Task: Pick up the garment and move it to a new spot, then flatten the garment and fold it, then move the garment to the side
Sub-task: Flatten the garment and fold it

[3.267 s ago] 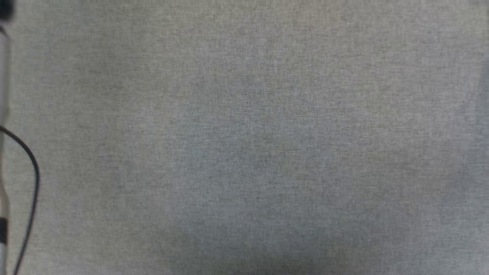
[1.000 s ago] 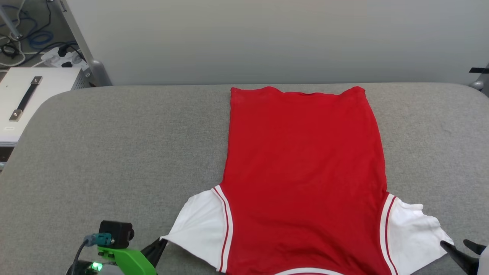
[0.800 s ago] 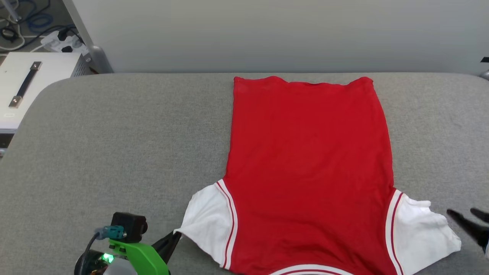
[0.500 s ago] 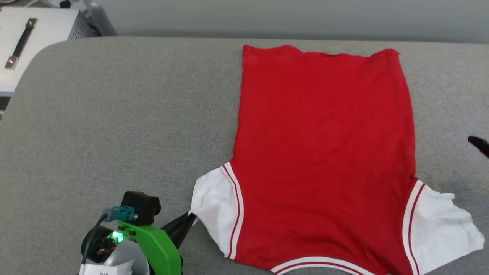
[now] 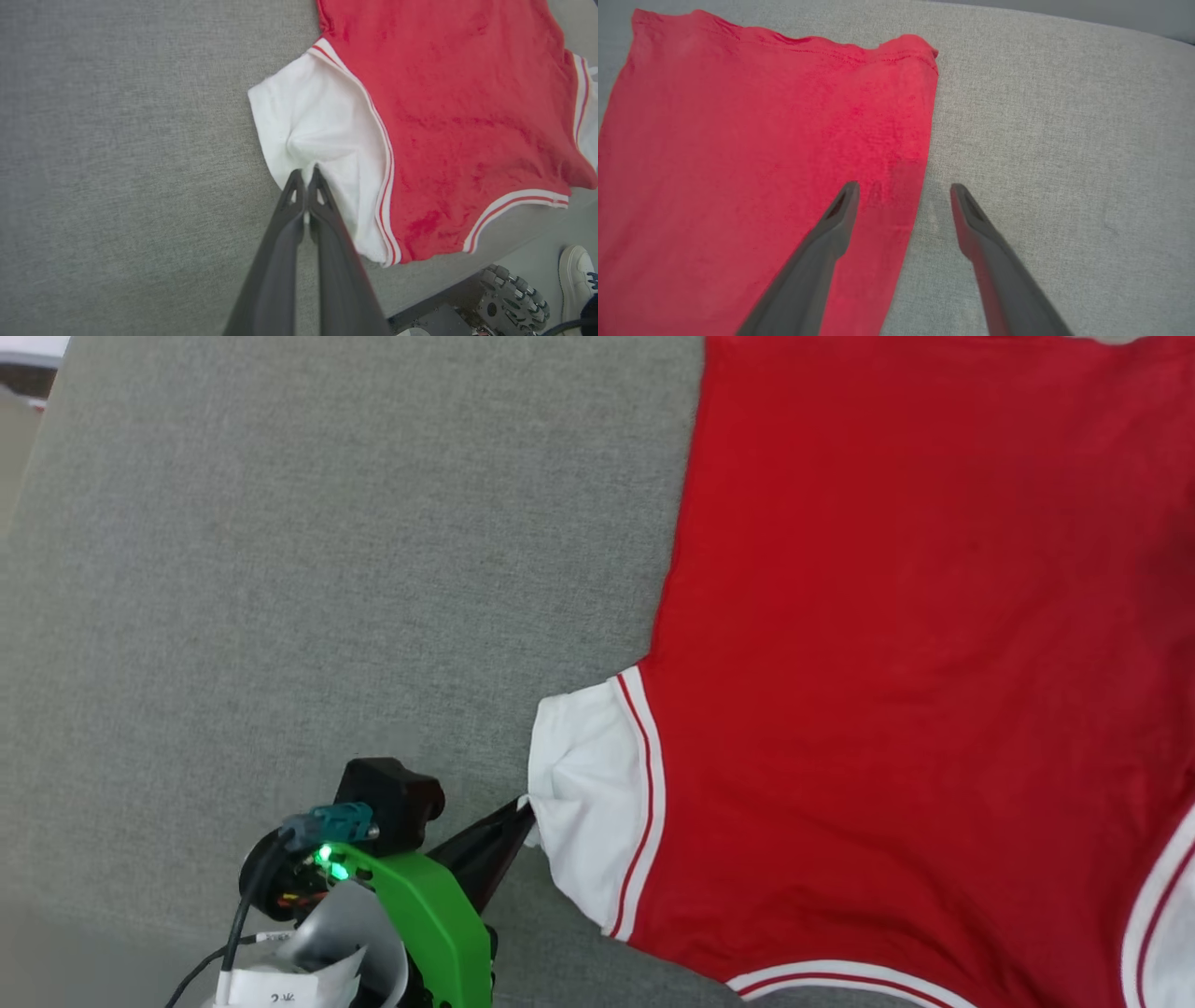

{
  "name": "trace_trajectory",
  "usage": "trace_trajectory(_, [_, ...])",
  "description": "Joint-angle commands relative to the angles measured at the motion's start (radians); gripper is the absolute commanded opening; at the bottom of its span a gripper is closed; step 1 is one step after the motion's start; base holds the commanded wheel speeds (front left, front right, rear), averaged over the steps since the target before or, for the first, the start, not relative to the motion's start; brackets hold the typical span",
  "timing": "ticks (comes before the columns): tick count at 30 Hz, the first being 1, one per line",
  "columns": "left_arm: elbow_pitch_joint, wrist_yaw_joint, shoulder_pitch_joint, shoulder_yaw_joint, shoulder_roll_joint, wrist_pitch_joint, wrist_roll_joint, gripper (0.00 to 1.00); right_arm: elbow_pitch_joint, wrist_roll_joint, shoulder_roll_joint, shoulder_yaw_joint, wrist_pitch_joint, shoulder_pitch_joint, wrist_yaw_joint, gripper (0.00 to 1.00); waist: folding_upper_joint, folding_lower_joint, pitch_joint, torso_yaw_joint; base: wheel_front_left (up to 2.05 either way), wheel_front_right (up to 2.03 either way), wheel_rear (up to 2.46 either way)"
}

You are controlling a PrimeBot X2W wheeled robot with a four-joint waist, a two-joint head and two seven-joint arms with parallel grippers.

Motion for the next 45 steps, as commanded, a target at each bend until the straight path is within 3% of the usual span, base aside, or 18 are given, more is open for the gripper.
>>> trace_trajectory(1, [-0.002,-0.007,-0.019,-0.005,-0.011,-0.010,0.013,0.00,0.015,-0.022,0.008,-0.006,0.018,-0.040,-0.001,1.00,-0.0001,-0.0001,0.115,0.107,0.00,0.00,0.00])
trace_trajectory(4, [0.008,-0.021,-0.043,-0.023,-0.040,-0.026,0.019,0.00,0.078,-0.115,0.002,-0.026,0.061,-0.141,-0.001,1.00,-0.0001,-0.0001,0.168,0.147,0.00,0.00,0.00])
trace_trajectory(10, [0.033,-0.036,-0.072,-0.044,-0.065,-0.037,0.029,0.00,0.130,-0.194,-0.015,-0.021,0.053,-0.216,-0.001,1.00,-0.0001,-0.0001,0.212,0.176,0.00,0.00,0.00])
trace_trajectory(21, [0.063,-0.042,-0.088,-0.053,-0.087,-0.061,0.032,0.00,0.198,-0.220,-0.001,-0.010,0.081,-0.206,-0.001,1.00,-0.0001,-0.0001,0.234,0.191,0.00,0.00,0.00])
trace_trajectory(22, [0.065,-0.043,-0.089,-0.053,-0.088,-0.062,0.031,0.00,0.203,-0.221,0.003,-0.016,0.091,-0.198,-0.001,0.42,-0.0001,-0.0001,0.233,0.191,0.00,0.00,0.00])
trace_trajectory(23, [0.066,-0.043,-0.090,-0.053,-0.089,-0.063,0.030,0.00,0.205,-0.223,0.005,-0.020,0.098,-0.191,-0.001,0.16,-0.0001,-0.0001,0.232,0.191,0.00,0.00,0.00])
trace_trajectory(24, [0.067,-0.043,-0.091,-0.052,-0.090,-0.064,0.030,0.00,0.206,-0.224,0.007,-0.024,0.106,-0.183,-0.001,0.00,-0.0001,-0.0001,0.232,0.191,0.00,0.00,0.00])
trace_trajectory(34, [0.073,-0.032,-0.092,-0.042,-0.076,-0.063,0.029,0.00,0.188,-0.227,0.027,-0.066,0.092,-0.109,-0.001,0.00,-0.0001,-0.0001,0.168,0.147,0.00,0.00,0.00])
trace_trajectory(45, [0.113,-0.012,-0.069,-0.019,-0.054,-0.080,0.026,0.00,0.182,-0.186,0.059,-0.077,0.009,0.104,-0.001,0.00,-0.0001,-0.0001,-0.008,0.042,0.00,0.00,0.00])
